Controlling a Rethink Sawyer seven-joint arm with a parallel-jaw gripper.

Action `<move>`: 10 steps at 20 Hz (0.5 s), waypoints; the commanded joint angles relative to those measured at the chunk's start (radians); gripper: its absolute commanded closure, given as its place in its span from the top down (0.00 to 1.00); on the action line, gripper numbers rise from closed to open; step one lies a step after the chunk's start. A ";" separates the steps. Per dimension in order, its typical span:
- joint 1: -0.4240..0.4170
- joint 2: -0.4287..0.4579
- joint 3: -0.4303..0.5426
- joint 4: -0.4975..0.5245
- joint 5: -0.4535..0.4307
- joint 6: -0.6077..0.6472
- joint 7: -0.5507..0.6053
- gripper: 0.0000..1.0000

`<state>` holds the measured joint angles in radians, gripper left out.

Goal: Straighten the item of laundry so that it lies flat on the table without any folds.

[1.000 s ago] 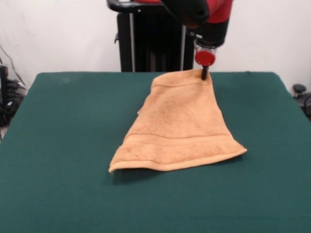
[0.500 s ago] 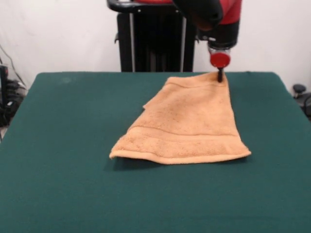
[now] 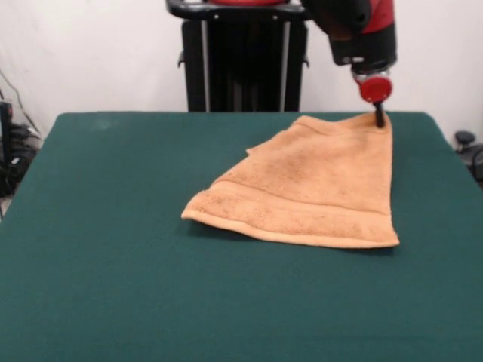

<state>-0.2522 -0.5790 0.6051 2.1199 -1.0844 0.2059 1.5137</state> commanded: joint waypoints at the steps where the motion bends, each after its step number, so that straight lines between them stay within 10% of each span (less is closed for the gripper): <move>1: 0.110 -0.043 -0.112 -0.114 0.020 -0.195 0.233 0.00; 10: 0.252 -0.079 -0.280 -0.160 0.108 -0.321 0.198 0.00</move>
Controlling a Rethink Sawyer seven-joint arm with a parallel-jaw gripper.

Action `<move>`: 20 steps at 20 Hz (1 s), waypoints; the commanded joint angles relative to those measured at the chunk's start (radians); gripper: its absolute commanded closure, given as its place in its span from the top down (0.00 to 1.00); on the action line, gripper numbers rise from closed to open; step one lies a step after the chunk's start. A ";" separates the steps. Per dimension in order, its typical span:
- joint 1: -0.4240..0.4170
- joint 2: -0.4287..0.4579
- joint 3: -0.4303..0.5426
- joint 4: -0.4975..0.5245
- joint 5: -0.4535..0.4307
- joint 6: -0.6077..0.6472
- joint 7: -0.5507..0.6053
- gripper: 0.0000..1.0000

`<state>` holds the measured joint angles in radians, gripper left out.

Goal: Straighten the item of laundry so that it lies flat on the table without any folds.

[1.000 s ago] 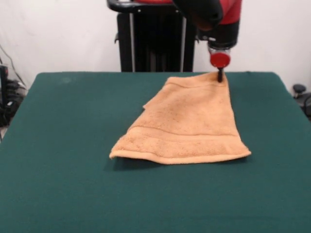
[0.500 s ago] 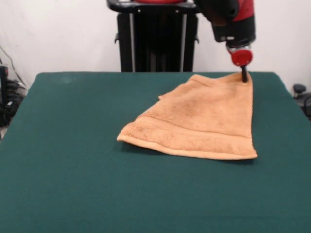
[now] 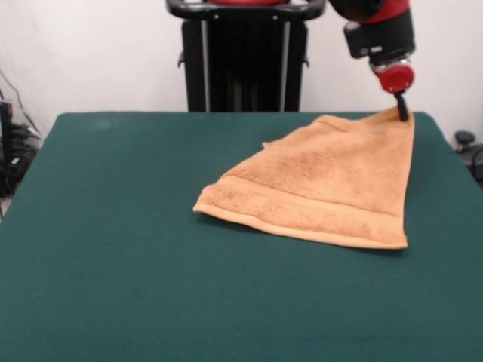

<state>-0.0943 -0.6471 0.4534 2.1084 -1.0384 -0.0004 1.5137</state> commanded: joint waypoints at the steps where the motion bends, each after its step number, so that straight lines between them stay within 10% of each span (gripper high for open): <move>1: 0.116 -0.011 -0.155 -0.158 0.073 -0.128 0.193 0.00; 20: 0.189 0.156 -0.327 -0.306 0.219 -0.172 0.151 0.00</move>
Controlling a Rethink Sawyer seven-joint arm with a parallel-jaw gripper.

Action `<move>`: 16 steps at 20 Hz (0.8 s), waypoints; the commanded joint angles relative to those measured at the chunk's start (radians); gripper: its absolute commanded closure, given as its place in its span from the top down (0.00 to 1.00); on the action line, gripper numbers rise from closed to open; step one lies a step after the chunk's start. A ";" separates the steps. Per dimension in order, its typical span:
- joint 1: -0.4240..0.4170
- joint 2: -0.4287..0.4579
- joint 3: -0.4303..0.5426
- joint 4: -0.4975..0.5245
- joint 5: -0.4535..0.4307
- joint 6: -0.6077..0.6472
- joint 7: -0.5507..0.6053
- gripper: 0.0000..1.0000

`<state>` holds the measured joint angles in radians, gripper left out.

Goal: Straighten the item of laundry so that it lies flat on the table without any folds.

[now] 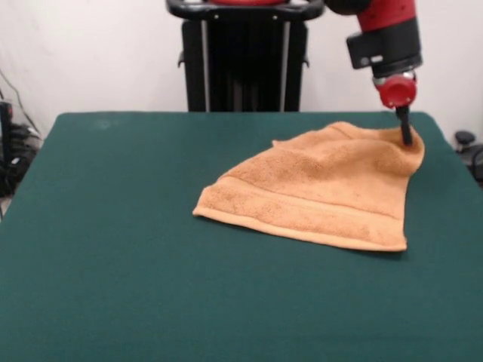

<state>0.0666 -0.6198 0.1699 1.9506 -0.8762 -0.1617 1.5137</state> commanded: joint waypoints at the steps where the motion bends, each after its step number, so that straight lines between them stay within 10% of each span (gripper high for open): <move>1: 0.023 0.146 -0.036 -0.153 0.056 0.004 0.144 0.00; 16: -0.113 0.243 0.167 -0.100 0.100 0.291 0.037 0.00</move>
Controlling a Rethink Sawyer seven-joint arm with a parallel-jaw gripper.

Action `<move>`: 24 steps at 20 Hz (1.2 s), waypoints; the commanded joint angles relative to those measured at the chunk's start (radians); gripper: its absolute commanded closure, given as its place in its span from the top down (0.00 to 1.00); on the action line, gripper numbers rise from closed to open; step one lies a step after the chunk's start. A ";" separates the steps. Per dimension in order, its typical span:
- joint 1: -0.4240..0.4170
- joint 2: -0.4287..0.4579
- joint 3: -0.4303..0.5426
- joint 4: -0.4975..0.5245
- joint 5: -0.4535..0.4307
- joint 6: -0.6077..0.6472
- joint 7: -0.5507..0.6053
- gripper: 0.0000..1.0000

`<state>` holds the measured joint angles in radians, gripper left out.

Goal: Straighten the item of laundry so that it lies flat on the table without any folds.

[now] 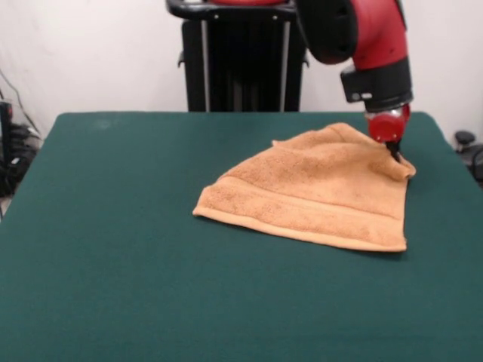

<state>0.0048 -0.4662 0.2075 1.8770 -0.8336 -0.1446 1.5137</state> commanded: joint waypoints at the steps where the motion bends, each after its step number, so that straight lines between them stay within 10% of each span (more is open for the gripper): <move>1: -0.056 0.086 0.135 -0.022 0.060 0.280 0.035 0.00; 24: -0.220 -0.186 0.375 0.200 0.196 0.405 0.027 0.00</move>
<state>-0.2085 -0.5970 0.4541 2.0184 -0.6965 0.1219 1.5137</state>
